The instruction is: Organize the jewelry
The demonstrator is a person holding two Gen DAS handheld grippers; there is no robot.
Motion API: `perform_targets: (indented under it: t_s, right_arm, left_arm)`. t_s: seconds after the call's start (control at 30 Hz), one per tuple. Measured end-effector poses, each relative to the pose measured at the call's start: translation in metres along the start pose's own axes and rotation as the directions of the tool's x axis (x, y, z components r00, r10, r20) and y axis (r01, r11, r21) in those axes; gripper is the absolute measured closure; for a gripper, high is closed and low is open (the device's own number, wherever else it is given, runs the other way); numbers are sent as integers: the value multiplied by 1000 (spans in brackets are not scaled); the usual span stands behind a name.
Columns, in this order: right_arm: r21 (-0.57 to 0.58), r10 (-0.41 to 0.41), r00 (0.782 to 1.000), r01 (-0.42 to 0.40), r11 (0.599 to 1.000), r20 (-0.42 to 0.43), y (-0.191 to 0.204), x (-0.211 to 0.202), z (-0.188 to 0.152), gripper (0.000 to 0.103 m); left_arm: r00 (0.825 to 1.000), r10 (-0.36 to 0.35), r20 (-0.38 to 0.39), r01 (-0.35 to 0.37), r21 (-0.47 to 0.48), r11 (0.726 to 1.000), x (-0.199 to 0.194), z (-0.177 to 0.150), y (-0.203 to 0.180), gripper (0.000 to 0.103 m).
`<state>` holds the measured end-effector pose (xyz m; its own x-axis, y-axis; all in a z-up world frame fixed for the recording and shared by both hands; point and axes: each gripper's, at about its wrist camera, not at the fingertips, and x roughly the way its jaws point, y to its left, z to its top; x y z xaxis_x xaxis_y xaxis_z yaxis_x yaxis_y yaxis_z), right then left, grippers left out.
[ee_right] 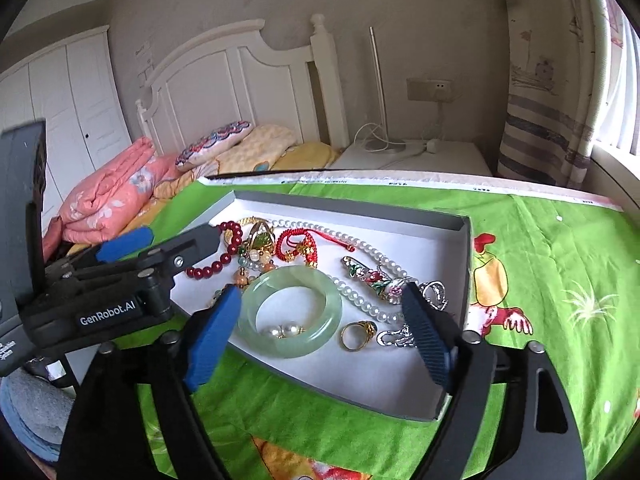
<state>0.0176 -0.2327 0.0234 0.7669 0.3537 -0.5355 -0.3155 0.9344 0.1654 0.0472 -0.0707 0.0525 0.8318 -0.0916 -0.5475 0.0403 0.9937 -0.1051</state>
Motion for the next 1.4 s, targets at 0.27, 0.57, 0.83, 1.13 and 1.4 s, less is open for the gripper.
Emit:
perform_targets:
  t_s: [0.27,0.57,0.83,1.13,1.4]
  right_arm:
    - [71,-107,994,106,992,5,-10,-11,-7,17]
    - [54,-147,989,148,987,-22,-10,-6,-9,17]
    - [65,-148,989,150,987,-32,-12,-4,-8,17]
    - [68,-151,988,153,986,-38,-13,-3,-9,17]
    - [69,-153,987,156,985,-41,-13,-2,-9,17]
  left_arm:
    - [973,229,-32,-224,109,968,-1,-7,-4,2]
    - [976,216,-25,-213,84,973,-8,-8,-3,2]
    - [977,212,-34,-207,105,973,-6,-11,-8,2]
    - [979,200,-43,-195,110,975,-5,-13,-12,2]
    - [980,194,-50,-187,113,976,-3,-14,-13,2]
